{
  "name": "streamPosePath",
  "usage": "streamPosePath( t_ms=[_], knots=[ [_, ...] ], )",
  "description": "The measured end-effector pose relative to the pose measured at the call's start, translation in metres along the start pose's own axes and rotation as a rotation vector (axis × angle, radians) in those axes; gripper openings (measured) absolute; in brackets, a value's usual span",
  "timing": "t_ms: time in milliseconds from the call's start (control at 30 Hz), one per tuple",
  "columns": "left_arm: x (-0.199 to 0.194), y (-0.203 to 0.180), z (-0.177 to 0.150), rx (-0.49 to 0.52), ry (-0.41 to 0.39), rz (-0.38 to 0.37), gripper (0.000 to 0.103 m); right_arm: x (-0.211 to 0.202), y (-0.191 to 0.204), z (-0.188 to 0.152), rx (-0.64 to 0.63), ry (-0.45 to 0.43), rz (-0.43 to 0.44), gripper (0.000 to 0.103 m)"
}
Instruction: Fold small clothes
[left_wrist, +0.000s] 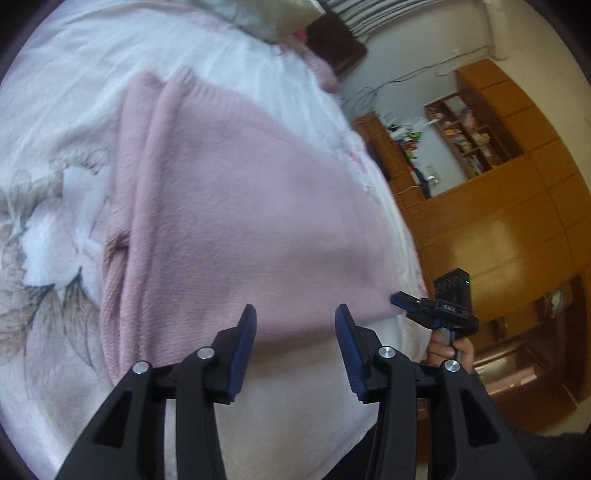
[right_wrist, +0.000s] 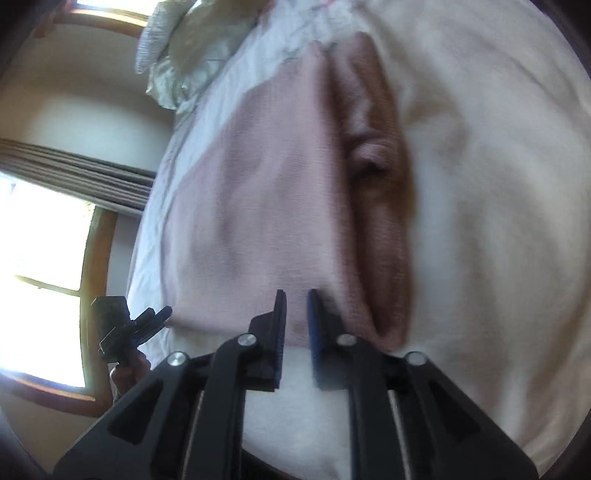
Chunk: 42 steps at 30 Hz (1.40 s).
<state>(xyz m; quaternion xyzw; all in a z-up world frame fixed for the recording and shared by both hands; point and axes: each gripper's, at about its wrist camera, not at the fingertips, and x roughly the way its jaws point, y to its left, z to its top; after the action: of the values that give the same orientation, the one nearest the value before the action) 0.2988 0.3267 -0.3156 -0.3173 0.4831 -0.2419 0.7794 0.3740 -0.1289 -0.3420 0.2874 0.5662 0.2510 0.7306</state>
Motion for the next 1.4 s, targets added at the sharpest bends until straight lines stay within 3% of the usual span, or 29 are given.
streamPosePath(
  t_ms=[67,100,133,167,267,400,500,533,567,633,667,700,767,867,967,1133,1267,1400],
  knots=[
    [0.009,0.022,-0.002,-0.047,0.029,0.048,0.022,-0.014,-0.021,0.0,0.067,-0.051,-0.008,0.0],
    [0.007,0.026,-0.002,-0.067,0.03,0.053,0.022,-0.025,-0.016,-0.003,0.058,-0.084,-0.029,0.0],
    [0.001,0.026,-0.002,-0.081,0.027,0.036,0.03,-0.033,-0.01,-0.008,0.031,-0.102,-0.041,0.006],
    [-0.007,0.024,-0.003,-0.08,0.017,0.014,0.047,-0.039,0.003,-0.013,0.0,-0.117,-0.043,0.01],
    [-0.037,0.021,-0.007,-0.072,-0.014,-0.044,0.063,-0.037,0.05,-0.029,-0.112,-0.098,0.037,0.016],
    [-0.074,0.052,-0.003,-0.175,-0.102,-0.072,0.066,0.016,0.087,-0.042,-0.16,-0.003,0.152,0.017],
    [-0.083,0.076,0.002,-0.247,-0.112,-0.09,0.067,0.071,0.08,-0.037,-0.082,0.061,0.172,0.017],
    [-0.083,0.081,0.004,-0.258,-0.101,-0.096,0.067,0.085,0.073,-0.034,-0.06,0.066,0.147,0.013],
    [-0.084,0.083,0.01,-0.255,-0.09,-0.088,0.067,0.09,0.062,-0.034,-0.037,0.07,0.134,0.0],
    [-0.086,0.09,0.023,-0.241,-0.076,-0.073,0.068,0.085,0.048,-0.033,0.032,0.062,0.157,0.0],
    [-0.086,0.092,0.031,-0.236,-0.071,-0.07,0.072,0.073,0.054,-0.035,0.014,0.036,0.14,0.011],
    [-0.086,0.094,0.041,-0.231,-0.067,-0.066,0.075,0.059,0.068,-0.038,-0.036,0.007,0.111,0.019],
    [-0.082,0.1,0.063,-0.217,-0.045,-0.053,0.079,0.031,0.111,-0.05,-0.197,-0.062,-0.029,0.049],
    [-0.059,0.106,0.098,-0.223,0.01,-0.042,0.083,0.027,0.192,-0.094,-0.586,-0.141,-0.296,0.07],
    [-0.033,0.113,0.126,-0.246,0.062,-0.066,0.085,0.071,0.248,-0.154,-0.952,-0.161,-0.505,0.072],
    [-0.004,0.11,0.158,-0.227,0.102,-0.076,0.085,0.159,0.271,-0.223,-1.375,-0.217,-0.773,0.072],
    [0.015,0.111,0.176,-0.229,0.133,-0.115,0.085,0.208,0.263,-0.225,-1.508,-0.25,-0.945,0.07],
    [0.029,0.108,0.184,-0.194,0.167,-0.114,0.085,0.23,0.262,-0.215,-1.499,-0.275,-0.984,0.07]
  ],
)
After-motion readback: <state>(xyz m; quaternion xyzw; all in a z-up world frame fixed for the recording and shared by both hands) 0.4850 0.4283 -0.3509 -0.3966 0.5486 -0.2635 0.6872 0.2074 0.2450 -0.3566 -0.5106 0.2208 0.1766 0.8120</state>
